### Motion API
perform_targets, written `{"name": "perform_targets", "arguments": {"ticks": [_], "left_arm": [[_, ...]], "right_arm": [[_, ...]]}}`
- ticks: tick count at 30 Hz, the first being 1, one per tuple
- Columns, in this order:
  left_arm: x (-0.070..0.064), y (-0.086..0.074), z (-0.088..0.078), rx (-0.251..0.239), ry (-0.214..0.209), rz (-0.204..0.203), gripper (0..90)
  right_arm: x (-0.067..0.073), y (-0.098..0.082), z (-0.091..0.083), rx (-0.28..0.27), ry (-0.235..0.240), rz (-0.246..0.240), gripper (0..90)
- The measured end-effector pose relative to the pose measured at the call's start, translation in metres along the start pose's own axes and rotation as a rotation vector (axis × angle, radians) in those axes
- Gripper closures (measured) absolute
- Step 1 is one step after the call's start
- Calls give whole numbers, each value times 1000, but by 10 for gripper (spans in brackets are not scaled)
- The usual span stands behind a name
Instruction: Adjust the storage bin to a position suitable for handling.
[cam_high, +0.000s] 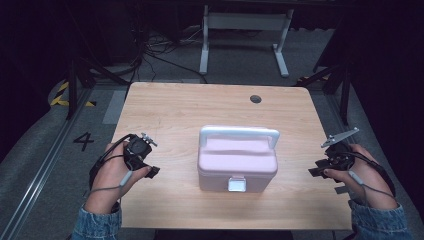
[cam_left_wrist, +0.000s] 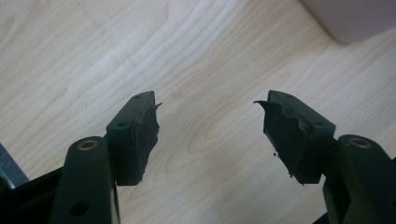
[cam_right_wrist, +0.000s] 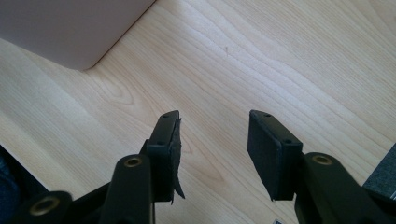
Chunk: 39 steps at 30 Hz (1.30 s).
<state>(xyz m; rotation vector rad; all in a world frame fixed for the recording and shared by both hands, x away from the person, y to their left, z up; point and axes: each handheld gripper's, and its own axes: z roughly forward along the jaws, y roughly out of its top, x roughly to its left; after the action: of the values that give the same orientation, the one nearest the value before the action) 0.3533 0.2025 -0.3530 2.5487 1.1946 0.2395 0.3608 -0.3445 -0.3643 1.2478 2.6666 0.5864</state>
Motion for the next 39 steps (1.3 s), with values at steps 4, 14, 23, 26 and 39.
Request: {"name": "perform_targets", "arguments": {"ticks": [4,14,23,26,39], "left_arm": [[-1,3,-5,-57,2,8,347],[-14,21,-14,-188,-49,56,346],[-28,42,-15,-284,-92,88,342],[-32,47,-14,-310,-96,103,338],[-47,66,-9,-467,-170,128,310]], "right_arm": [[-1,-2,0,2,-4,2,548],[1,-8,-2,-11,-6,12,540],[2,-17,-4,-17,-7,27,540],[1,-21,-2,-12,-4,35,539],[1,-30,-2,-16,-10,52,532]]}}
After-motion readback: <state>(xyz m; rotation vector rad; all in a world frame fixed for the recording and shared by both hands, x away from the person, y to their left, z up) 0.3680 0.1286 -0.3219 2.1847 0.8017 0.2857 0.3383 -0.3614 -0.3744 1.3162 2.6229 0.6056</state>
